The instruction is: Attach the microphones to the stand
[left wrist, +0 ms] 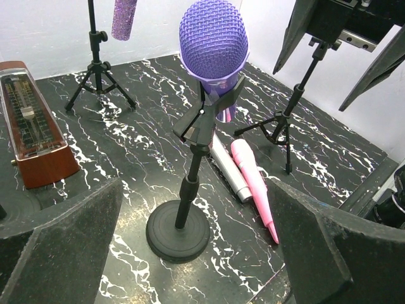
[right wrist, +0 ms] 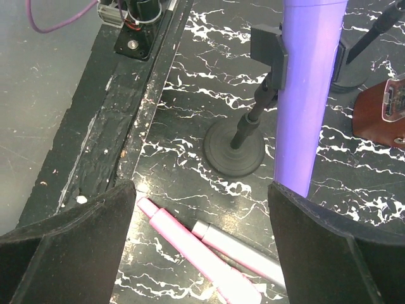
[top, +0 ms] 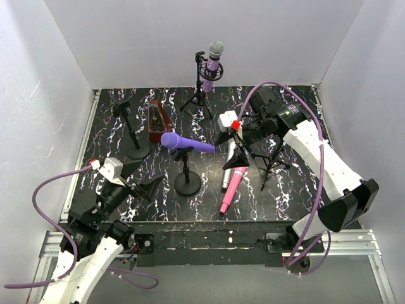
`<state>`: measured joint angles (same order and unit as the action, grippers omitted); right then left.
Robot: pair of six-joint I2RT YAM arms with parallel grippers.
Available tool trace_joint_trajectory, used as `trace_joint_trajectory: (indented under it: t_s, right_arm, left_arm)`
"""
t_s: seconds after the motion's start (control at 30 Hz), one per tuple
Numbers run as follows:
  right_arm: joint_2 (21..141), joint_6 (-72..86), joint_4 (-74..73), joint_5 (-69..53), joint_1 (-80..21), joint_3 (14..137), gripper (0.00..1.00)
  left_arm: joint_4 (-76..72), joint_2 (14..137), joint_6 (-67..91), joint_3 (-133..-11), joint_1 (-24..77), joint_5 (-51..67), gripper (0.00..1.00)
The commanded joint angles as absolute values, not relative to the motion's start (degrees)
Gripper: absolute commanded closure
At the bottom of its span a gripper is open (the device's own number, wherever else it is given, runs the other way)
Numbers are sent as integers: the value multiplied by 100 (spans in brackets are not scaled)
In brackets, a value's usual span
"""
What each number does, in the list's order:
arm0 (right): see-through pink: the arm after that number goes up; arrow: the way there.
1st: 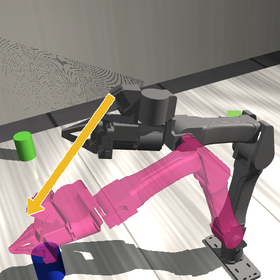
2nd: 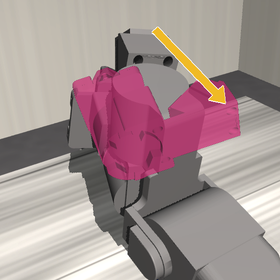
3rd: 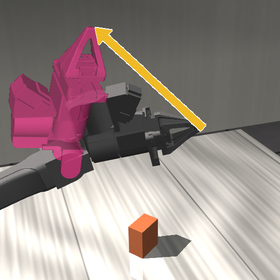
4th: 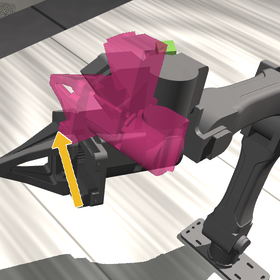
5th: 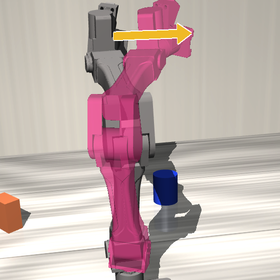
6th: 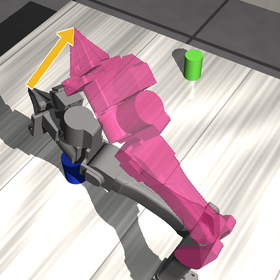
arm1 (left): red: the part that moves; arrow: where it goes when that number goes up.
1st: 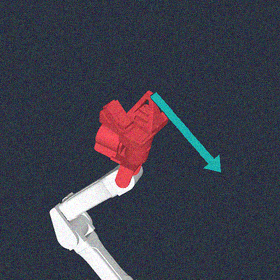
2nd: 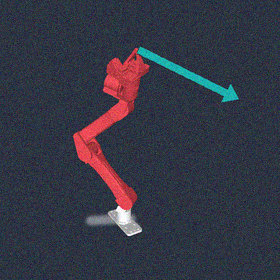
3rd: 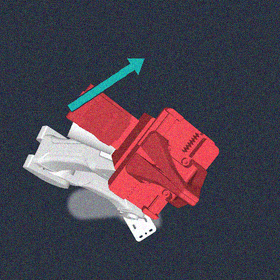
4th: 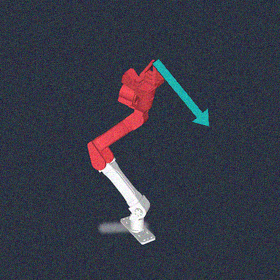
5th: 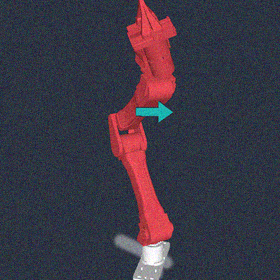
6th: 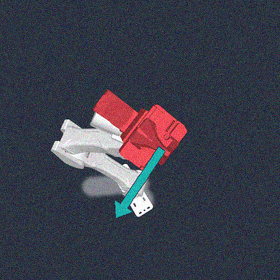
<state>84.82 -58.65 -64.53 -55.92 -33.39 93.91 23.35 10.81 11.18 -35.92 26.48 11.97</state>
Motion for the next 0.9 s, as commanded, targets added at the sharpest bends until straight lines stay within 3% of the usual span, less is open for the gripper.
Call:
trace_joint_trajectory:
  t_s: [0.0, 0.87]
  right_arm:
    - [8534, -5836, -6513, -5888, -3331, 9633, 9]
    - [8543, -5783, -6548, -6143, -3331, 9791, 9]
  left_arm:
    - [2496, 1002, 1134, -3481, 2645, 1055, 2]
    - [2505, 976, 1213, -3454, 2637, 1037, 2]
